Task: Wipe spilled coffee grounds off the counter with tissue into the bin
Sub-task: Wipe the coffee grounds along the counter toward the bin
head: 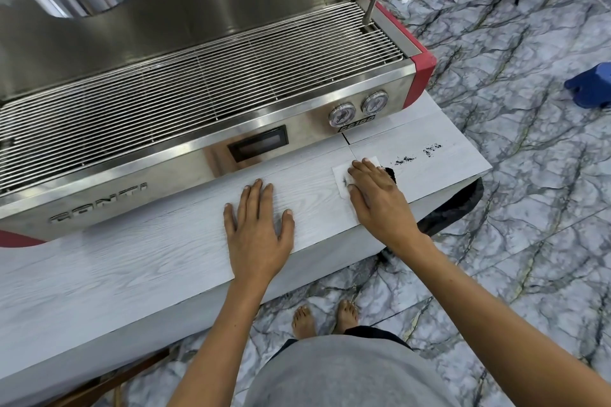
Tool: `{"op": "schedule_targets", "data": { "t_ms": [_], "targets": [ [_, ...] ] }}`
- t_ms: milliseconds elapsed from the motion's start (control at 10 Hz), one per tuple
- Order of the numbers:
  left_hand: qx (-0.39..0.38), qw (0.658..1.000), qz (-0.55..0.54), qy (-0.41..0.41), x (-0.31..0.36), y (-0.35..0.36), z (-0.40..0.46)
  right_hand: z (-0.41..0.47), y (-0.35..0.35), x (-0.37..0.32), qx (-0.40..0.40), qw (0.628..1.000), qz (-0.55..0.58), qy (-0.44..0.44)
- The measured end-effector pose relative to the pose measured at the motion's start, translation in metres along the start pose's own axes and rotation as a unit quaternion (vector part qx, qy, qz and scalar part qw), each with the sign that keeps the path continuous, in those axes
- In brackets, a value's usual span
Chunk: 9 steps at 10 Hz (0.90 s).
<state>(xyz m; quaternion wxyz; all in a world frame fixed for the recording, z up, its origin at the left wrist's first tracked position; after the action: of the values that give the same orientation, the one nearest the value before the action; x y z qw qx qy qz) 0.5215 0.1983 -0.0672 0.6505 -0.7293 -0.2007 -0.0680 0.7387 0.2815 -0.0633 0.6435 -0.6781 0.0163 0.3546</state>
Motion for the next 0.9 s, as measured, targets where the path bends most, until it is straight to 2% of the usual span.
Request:
{"op": "schedule_targets", "data": {
  "t_ms": [200, 300, 500, 800, 900],
  "targets": [
    [0.003, 1.0, -0.004, 0.0, 0.0, 0.0, 0.0, 0.001, 0.007, 0.002, -0.035, 0.998, -0.04, 0.025],
    [0.002, 1.0, -0.003, -0.003, 0.001, 0.0, 0.0, -0.002, 0.008, -0.006, -0.046, 0.997, -0.061, 0.008],
    [-0.002, 1.0, -0.001, -0.004, 0.0, 0.0, 0.0, -0.001, 0.013, -0.017, -0.052, 0.996, -0.077, -0.003],
    [-0.004, 1.0, 0.002, -0.006, 0.0, 0.001, 0.001, -0.015, 0.016, -0.018, -0.036, 0.994, -0.098, 0.041],
    [-0.003, 1.0, 0.001, -0.006, 0.0, 0.001, 0.001, -0.016, 0.022, -0.029, -0.049, 0.994, -0.096, 0.026]
  ]
}}
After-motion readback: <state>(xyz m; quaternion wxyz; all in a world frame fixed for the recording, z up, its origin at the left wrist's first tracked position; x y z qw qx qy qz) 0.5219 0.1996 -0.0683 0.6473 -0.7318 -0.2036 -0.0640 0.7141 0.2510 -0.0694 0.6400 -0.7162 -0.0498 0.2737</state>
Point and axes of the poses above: each hand's wrist, its own z-axis towards the middle knuckle, its own y-axis out of the palm, x = y × z, the point moved 4 cm from there along z, towards the middle knuckle, and after that the axes turned 13 degrees about -x, right-handed, at the moved point
